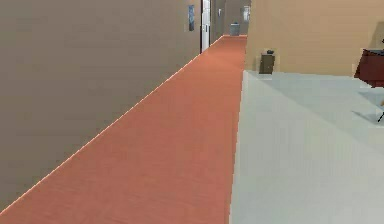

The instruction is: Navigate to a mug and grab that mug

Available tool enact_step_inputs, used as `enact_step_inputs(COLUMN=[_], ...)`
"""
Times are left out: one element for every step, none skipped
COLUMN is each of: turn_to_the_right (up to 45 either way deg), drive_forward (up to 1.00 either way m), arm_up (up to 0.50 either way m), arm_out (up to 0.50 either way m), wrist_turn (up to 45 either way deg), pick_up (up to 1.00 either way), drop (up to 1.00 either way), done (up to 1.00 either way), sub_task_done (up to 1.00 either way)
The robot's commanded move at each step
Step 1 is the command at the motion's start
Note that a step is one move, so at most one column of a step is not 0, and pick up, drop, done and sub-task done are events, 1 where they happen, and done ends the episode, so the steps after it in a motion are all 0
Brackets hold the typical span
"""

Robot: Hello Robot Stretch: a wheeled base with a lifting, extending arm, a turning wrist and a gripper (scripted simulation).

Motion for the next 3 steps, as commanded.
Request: enact_step_inputs(turn_to_the_right=[9.0, 0.0, 0.0], drive_forward=[0.00, 1.00, 1.00], arm_up=[0.00, 0.00, 0.00], arm_out=[0.00, 0.00, 0.00], wrist_turn=[0.0, 0.0, 0.0], pick_up=[0.00, 0.00, 0.00], drop=[0.00, 0.00, 0.00], done=[0.00, 0.00, 0.00], sub_task_done=[0.00, 0.00, 0.00])
